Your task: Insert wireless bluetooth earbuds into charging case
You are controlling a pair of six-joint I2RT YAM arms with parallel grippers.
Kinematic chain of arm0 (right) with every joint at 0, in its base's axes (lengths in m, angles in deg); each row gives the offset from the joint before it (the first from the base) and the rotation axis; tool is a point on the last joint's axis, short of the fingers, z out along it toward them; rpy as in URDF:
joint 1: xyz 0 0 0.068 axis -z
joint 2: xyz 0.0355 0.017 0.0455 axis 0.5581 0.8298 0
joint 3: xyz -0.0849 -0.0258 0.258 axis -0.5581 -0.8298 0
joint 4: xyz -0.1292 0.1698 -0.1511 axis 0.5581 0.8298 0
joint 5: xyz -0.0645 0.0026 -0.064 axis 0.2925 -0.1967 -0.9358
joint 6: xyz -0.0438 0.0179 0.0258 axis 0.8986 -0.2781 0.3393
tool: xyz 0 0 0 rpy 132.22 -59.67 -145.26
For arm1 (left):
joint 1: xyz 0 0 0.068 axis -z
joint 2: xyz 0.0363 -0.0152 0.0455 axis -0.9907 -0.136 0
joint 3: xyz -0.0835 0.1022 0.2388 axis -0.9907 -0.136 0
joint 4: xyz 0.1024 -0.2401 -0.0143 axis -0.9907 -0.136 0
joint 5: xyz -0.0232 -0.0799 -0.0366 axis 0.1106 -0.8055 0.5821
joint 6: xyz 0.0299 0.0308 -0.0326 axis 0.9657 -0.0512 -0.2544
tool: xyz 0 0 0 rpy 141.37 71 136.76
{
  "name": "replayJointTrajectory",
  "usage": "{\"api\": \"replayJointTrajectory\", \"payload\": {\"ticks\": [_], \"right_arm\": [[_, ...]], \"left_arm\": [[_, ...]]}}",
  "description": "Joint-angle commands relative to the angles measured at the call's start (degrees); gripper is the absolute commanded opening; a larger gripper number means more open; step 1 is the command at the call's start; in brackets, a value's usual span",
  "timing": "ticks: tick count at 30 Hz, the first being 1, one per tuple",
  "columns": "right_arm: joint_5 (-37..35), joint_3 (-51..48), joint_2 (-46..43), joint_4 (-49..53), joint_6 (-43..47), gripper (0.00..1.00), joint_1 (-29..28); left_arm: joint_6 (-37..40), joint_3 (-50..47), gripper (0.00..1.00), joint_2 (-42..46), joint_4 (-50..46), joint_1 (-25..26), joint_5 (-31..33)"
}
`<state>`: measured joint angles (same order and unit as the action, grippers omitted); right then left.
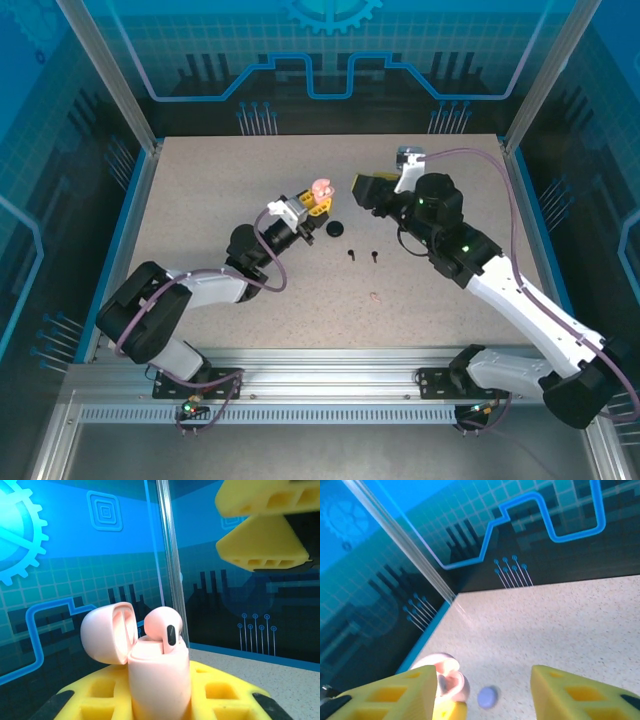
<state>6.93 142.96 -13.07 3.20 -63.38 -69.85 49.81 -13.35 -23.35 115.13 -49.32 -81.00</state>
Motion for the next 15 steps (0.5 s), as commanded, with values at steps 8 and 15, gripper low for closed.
{"api": "replayJointTrajectory", "payload": {"ticks": [8, 15], "right_arm": [[6.5, 5.4, 7.2, 3.5, 0.7, 0.32, 0.7], [8.2, 6.7, 10.9, 2.3, 0.1, 0.28, 0.6]], "left_arm": [[-2.3, -1.7, 0.0, 2.1, 2.5, 0.4, -1.8], [-2.6, -1.6, 0.0, 1.9, 2.4, 0.4, -2.4]]}}
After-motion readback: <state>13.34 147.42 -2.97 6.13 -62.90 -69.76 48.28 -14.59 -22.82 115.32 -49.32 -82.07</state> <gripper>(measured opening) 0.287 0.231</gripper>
